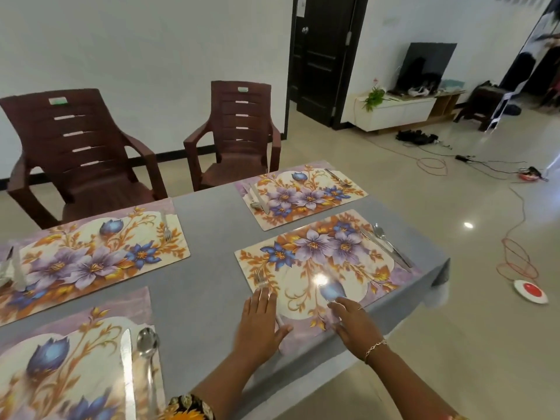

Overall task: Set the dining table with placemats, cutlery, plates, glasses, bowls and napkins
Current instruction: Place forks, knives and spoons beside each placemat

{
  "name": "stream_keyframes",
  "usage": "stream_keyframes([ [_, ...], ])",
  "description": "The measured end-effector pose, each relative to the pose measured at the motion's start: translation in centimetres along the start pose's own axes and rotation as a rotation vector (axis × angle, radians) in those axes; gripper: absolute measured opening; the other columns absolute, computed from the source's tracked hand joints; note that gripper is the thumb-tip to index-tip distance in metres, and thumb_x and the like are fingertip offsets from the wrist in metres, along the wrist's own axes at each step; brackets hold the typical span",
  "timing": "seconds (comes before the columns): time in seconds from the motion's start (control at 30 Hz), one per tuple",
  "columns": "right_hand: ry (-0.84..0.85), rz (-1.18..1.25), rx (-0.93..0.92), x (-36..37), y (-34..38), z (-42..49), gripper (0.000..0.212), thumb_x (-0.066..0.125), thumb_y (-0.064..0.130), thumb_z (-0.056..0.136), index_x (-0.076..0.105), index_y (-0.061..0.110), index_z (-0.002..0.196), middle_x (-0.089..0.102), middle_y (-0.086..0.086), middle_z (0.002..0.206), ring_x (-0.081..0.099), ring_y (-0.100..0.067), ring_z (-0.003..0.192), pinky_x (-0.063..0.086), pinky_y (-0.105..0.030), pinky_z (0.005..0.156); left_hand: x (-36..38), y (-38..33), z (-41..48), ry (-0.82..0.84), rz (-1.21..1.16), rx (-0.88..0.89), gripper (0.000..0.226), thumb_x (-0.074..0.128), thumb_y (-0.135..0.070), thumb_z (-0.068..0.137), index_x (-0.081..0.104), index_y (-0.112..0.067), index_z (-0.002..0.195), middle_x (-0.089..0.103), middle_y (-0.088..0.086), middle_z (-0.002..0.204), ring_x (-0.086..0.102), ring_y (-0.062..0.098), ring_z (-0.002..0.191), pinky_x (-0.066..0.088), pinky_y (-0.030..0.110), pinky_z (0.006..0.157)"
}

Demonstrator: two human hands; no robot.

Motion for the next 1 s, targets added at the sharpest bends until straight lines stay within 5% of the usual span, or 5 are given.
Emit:
stream_keyframes([
  [0.3, 0.018, -0.05, -0.225, 1.2, -1.6, 4.1, 0.053, 0.082, 0.017, 0.059, 0.061, 0.015, 0.108, 0.064, -0.006, 0.112, 0.068, -0.024, 0.083, 0.058, -0.029, 0.064, 1.6, 0.7, 3.0, 0.044, -0.01, -0.061, 0.083, 0.031, -0.063, 0.091, -0.008, -0.018, 0.15, -0.017, 0.004, 0.157, -0.015, 0.024, 0.145, -0.012, 0.037, 0.115],
  [0.47, -0.024, -0.092, -0.347, -0.5, -2.2, 7.8, 0.053, 0.083, 0.02, 0.05, 0.067, 0.012, 0.099, 0.068, -0.009, 0.102, 0.069, -0.025, 0.085, 0.056, -0.027, 0.065, 2.7, 1.4, 3.5, 0.013, -0.04, -0.06, 0.107, 0.002, -0.086, 0.07, -0.005, -0.017, 0.15, -0.022, 0.001, 0.151, -0.015, 0.02, 0.144, -0.017, 0.034, 0.113],
  [0.67, -0.155, -0.121, -0.243, -3.3, -9.4, 9.9, 0.038, 0.041, 0.026, 0.076, 0.049, 0.016, 0.112, 0.067, -0.016, 0.108, 0.068, -0.031, 0.095, 0.057, -0.036, 0.068, 3.1, -1.1, 7.3, -0.046, -0.055, 0.045, 0.078, 0.02, -0.069, 0.089, 0.032, -0.012, 0.14, 0.011, 0.009, 0.157, -0.003, 0.022, 0.146, 0.006, 0.039, 0.112],
  [0.83, -0.158, -0.188, -0.108, -6.3, -17.9, 12.0, 0.042, 0.043, 0.018, 0.07, 0.058, 0.011, 0.109, 0.065, -0.022, 0.109, 0.068, -0.037, 0.088, 0.058, -0.043, 0.06, 1.8, -7.9, 12.4, -0.043, -0.033, 0.101, 0.078, 0.009, -0.067, 0.09, 0.039, -0.011, 0.134, 0.048, 0.014, 0.14, 0.035, 0.029, 0.131, 0.013, 0.038, 0.113],
  [1.0, -0.107, -0.172, -0.183, -7.5, -22.8, 14.3, 0.038, 0.051, 0.019, 0.078, 0.056, 0.011, 0.115, 0.066, -0.017, 0.111, 0.067, -0.032, 0.095, 0.058, -0.04, 0.068, 1.6, -15.5, 16.4, -0.01, -0.036, 0.073, 0.082, 0.004, -0.066, 0.089, 0.041, -0.012, 0.139, 0.041, 0.011, 0.145, 0.042, 0.027, 0.132, 0.029, 0.042, 0.106],
])
Point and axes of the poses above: each hand's wrist, its own z-axis towards the middle knuckle, its own x-axis out of the palm, y = z × x, the point moved 6 cm from there along z, towards the middle knuckle
